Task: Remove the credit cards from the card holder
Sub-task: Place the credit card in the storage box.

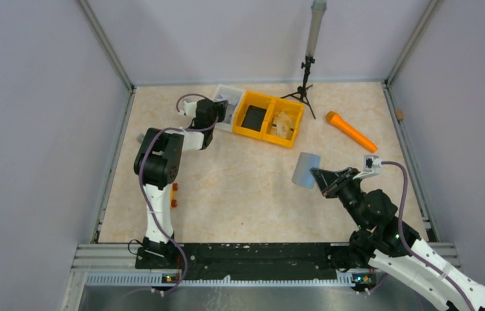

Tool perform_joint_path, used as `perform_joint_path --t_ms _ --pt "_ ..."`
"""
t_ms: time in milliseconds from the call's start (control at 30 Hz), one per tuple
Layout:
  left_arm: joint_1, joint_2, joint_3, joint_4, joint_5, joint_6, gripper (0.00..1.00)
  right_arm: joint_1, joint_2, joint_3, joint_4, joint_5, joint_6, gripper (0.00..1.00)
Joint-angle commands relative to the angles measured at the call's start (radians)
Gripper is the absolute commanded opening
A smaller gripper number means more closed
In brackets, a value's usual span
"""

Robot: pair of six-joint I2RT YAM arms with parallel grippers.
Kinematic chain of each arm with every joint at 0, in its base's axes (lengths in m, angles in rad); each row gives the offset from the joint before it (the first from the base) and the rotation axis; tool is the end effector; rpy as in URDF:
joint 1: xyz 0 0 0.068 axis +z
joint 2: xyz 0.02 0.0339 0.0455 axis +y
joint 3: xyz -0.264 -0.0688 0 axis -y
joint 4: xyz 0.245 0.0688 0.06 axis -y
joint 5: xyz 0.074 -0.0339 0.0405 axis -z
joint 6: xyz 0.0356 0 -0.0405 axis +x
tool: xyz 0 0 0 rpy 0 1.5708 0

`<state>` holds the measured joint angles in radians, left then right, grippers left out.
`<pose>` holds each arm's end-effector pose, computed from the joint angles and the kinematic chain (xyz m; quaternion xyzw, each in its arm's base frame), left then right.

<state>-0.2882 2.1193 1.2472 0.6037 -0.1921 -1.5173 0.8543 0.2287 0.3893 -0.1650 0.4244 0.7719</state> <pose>0.4489 -0.1260 0.1609 -0.5040 0.6133 -0.4264 0.4336 0.0778 0.0670 0.2713 0.1199 0.6983 0.3985 0.5824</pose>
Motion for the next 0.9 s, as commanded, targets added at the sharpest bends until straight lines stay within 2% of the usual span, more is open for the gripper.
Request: perform_joint_path --t_ms 0,233,367,500,700,867 --pt "0.006 0.012 -0.015 0.031 -0.023 -0.036 0.00 -0.008 -0.015 0.044 0.028 0.005 0.011 0.00" --pt "0.006 0.007 -0.034 0.035 -0.027 -0.053 0.00 -0.006 -0.021 0.049 0.021 -0.006 0.027 0.00" --pt "0.006 -0.003 -0.003 -0.028 -0.014 -0.027 0.28 -0.008 -0.029 0.044 0.019 -0.002 0.029 0.00" --pt "0.006 -0.038 -0.008 -0.087 -0.014 -0.025 0.45 -0.008 -0.027 0.056 0.011 0.005 0.019 0.00" --pt "0.013 -0.162 -0.102 -0.120 0.008 -0.011 0.56 -0.007 -0.028 0.075 -0.018 0.014 0.014 0.00" --pt "0.020 -0.338 -0.203 -0.137 0.084 0.084 0.64 -0.007 -0.021 0.076 -0.007 -0.019 0.004 0.00"
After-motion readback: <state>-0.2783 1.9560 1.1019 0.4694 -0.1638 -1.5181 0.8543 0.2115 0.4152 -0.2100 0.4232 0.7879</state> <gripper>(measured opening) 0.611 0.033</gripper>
